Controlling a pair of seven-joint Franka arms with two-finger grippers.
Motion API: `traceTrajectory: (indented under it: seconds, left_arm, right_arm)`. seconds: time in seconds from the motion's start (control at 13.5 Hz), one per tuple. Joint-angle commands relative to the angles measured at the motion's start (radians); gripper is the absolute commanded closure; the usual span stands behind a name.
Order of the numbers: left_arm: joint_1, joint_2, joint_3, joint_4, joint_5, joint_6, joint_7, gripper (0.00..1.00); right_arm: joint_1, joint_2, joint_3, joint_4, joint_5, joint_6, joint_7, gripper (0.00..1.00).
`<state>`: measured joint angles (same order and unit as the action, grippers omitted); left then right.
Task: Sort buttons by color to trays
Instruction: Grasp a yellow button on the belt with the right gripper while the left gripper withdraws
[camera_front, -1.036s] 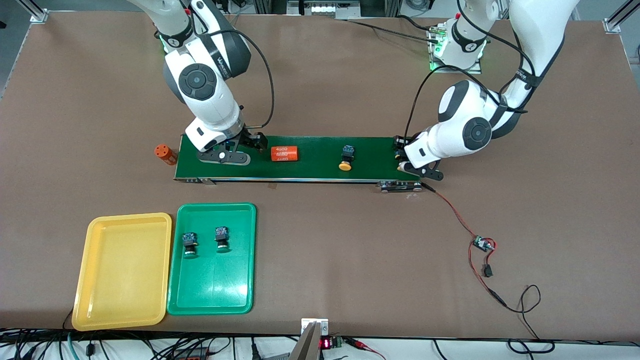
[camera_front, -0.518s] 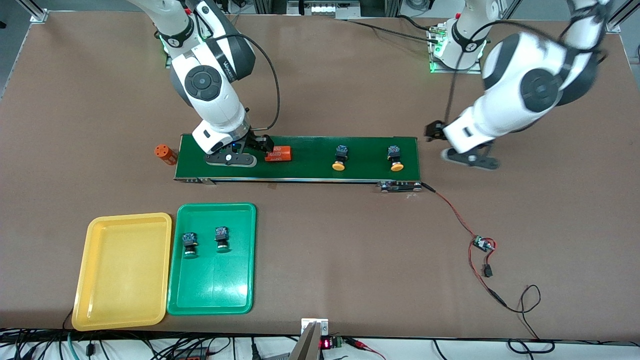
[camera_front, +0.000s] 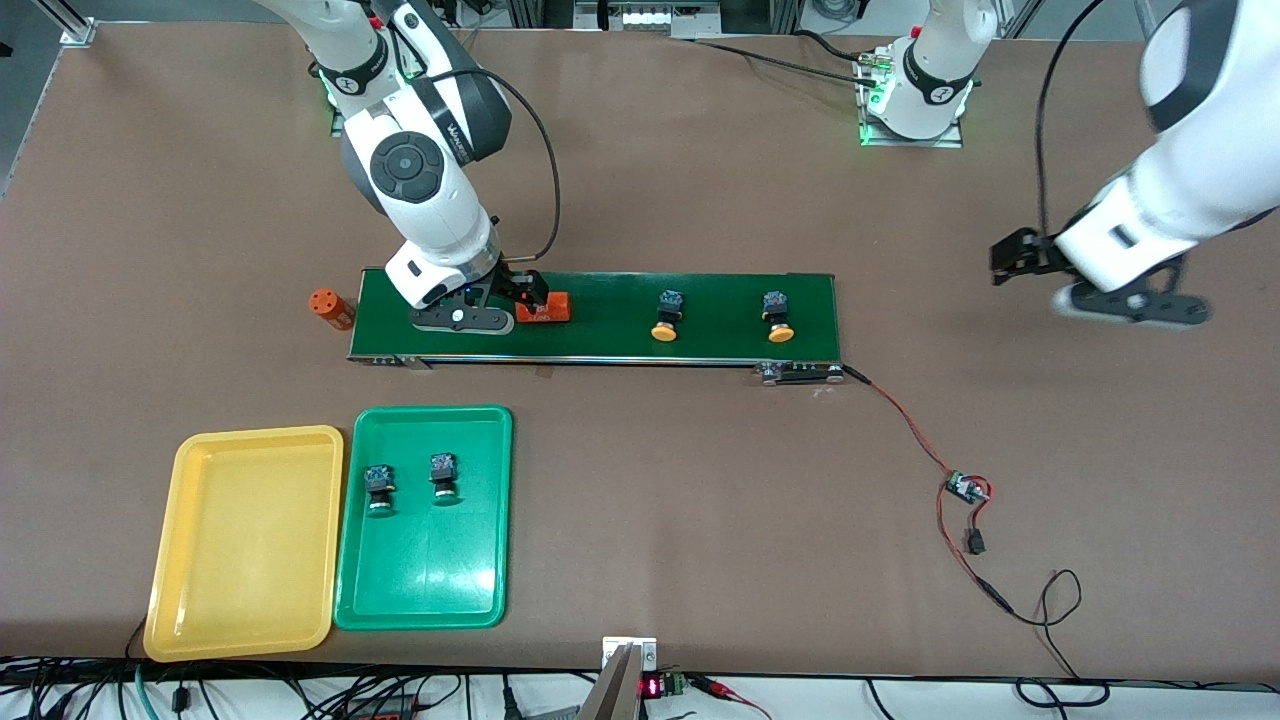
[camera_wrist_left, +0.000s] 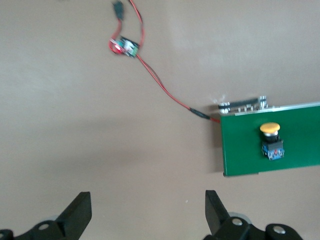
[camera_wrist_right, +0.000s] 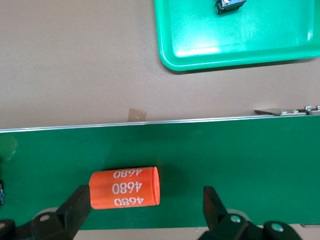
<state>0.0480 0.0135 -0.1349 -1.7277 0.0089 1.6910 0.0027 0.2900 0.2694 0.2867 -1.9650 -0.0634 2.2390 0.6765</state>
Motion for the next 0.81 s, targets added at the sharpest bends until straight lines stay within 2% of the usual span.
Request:
traceTrajectory:
  seconds: [0.0, 0.22, 0.44, 0.74]
  left_arm:
    - [-0.080, -0.027, 0.109, 0.048, 0.022, -0.031, 0.016, 0.00]
    - [-0.066, -0.047, 0.112, 0.047, 0.023, -0.036, 0.020, 0.00]
    - [-0.048, -0.059, 0.112, 0.050, 0.023, -0.097, 0.026, 0.00]
    - [-0.030, -0.063, 0.107, 0.051, 0.023, -0.120, 0.026, 0.00]
  right_arm:
    - [-0.002, 0.001, 0.005, -0.002, 0.001, 0.007, 0.018, 0.00]
    - [0.004, 0.017, 0.006, 0.000, 0.001, 0.028, 0.018, 0.00]
    - [0.017, 0.019, 0.006, -0.002, 0.002, 0.024, 0.023, 0.00]
    - [0.066, 0.025, 0.008, 0.014, 0.027, 0.033, 0.130, 0.00]
